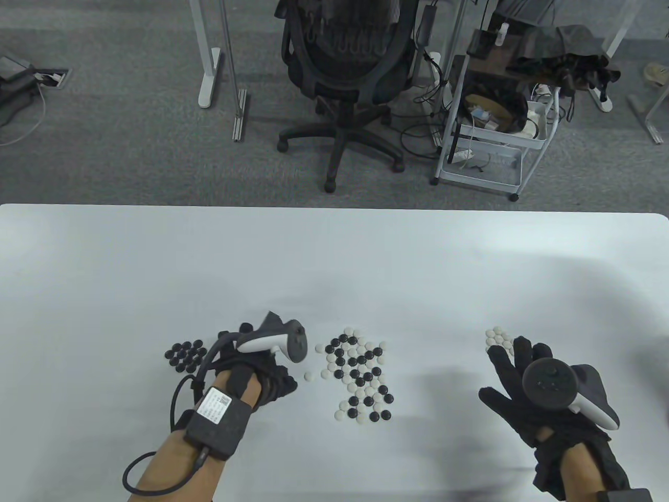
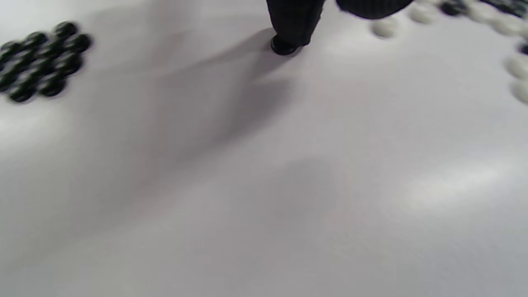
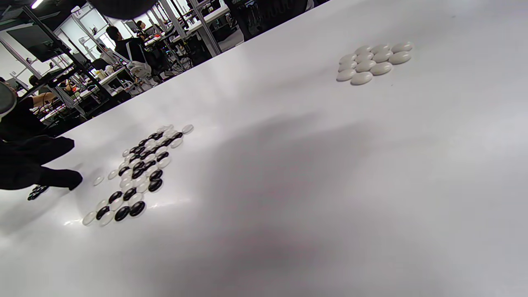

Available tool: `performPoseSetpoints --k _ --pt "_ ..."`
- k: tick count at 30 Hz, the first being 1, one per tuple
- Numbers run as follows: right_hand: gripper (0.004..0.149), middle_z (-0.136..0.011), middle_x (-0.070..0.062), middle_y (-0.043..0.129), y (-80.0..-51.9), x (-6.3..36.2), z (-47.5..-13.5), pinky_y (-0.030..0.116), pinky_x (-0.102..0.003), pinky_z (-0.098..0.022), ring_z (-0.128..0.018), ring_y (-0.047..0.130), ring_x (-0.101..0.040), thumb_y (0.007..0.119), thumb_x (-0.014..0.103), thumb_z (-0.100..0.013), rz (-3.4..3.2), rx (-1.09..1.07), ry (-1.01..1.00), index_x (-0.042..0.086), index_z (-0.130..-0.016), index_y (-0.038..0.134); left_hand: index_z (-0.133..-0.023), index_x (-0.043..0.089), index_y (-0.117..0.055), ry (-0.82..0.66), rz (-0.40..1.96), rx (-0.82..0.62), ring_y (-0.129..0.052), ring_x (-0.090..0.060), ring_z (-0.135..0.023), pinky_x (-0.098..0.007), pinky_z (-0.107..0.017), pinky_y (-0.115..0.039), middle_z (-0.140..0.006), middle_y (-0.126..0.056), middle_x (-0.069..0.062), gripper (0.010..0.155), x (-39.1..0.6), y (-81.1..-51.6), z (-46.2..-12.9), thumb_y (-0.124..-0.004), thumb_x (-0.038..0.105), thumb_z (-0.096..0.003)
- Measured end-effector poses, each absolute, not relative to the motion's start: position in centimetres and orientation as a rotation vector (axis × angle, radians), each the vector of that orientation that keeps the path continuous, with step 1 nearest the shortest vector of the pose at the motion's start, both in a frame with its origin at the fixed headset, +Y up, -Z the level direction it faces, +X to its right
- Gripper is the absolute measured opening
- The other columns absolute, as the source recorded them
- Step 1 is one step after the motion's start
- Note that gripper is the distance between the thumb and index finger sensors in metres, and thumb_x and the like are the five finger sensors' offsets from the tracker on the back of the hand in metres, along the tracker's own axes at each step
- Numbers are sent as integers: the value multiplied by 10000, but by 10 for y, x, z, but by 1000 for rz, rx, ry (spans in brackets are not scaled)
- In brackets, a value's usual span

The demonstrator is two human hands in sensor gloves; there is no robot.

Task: Go stone sorting task

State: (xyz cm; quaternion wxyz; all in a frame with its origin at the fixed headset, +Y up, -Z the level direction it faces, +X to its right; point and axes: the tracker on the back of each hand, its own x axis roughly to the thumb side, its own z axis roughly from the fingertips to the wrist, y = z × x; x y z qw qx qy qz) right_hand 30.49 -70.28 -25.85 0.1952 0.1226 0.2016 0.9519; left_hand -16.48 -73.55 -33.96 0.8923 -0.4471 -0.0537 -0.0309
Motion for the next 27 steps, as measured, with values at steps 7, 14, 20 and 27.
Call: performPoseSetpoints --k 7,14,20,27 --pt "793 -1047 -338 -82 -704 304 -259 54 -806 -521 -853 -111 -599 506 525 -575 2672 336 577 96 -1136 143 -1175 261 -532 121 105 -905 186 -583 -896 -831 -559 13 -1098 159 -277 655 -232 -737 -356 -439 474 -563" --pt "792 -1047 -338 -82 -703 303 -259 54 -806 -521 -854 -111 -597 506 525 -575 2674 332 580 97 -1135 143 -1182 261 -520 206 146 -880 205 -573 -894 -830 -564 24 -1093 182 -263 664 -254 -737 -359 -433 476 -560" --pt "792 -1046 -339 -82 -703 304 -259 54 -806 -521 -853 -111 -598 506 525 -576 2674 329 581 97 -1135 142 -1188 268 -484 257 182 -874 212 -571 -894 -831 -567 28 -1091 190 -263 664 -265 -739 -362 -428 477 -559" --pt "790 -1047 -339 -82 -702 304 -260 54 -806 -522 -853 -111 -598 506 525 -576 2671 330 577 99 -1133 143 -1192 263 -462 252 178 -863 215 -574 -893 -833 -568 29 -1090 195 -267 668 -264 -733 -361 -428 476 -560"
